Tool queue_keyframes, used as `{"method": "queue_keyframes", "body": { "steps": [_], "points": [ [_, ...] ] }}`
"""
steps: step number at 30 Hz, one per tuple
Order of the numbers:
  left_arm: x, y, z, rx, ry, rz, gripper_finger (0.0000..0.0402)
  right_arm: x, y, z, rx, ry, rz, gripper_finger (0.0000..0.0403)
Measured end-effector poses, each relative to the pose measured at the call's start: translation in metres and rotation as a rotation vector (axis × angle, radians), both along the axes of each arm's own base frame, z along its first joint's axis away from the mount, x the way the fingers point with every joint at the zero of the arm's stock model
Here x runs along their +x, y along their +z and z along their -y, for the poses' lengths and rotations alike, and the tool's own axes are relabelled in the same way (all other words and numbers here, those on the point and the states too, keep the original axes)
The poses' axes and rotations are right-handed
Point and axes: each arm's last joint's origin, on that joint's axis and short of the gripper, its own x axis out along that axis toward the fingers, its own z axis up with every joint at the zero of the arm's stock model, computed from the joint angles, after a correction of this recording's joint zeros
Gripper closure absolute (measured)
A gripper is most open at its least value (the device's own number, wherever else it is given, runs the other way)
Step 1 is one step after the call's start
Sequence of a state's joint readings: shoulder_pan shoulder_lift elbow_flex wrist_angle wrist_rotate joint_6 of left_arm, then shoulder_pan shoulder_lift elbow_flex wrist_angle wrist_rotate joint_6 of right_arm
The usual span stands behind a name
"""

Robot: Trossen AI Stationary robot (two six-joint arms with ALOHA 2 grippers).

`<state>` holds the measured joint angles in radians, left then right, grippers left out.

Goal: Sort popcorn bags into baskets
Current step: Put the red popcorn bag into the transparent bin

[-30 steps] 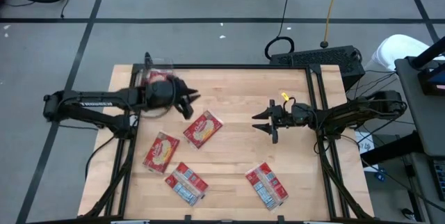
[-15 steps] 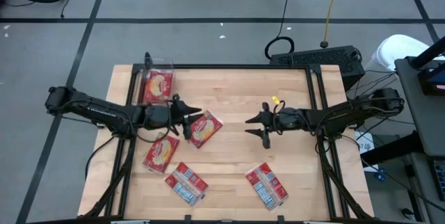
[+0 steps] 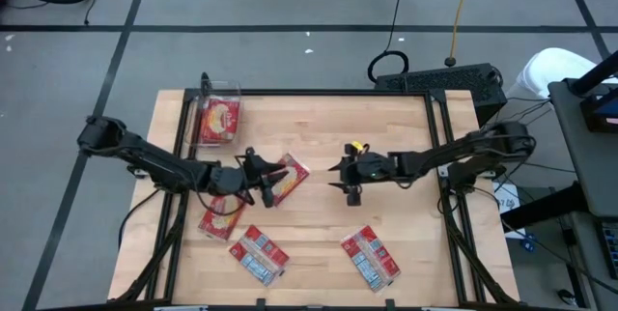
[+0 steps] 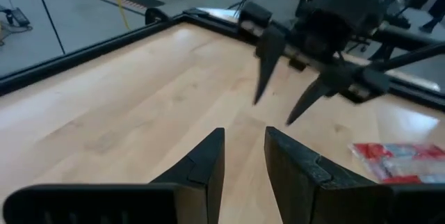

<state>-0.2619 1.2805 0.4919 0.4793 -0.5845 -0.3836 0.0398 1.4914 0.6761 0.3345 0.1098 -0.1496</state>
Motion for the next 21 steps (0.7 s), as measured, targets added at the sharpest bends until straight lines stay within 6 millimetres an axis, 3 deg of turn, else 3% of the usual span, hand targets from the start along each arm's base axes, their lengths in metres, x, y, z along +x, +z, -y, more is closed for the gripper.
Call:
{"method": "queue_keyframes", "body": {
  "steps": [11,21],
  "points": [
    [0.007,-0.008,0.000,-0.011,0.039,0.020,0.0295,0.061,-0.018,0.027,0.047,-0.050,-0.059,0.0191],
    [0.007,-0.007,0.000,-0.030,0.041,0.031,0.0295,0.086,-0.055,0.046,0.119,0.008,-0.137,0.0190]
  ]
}}
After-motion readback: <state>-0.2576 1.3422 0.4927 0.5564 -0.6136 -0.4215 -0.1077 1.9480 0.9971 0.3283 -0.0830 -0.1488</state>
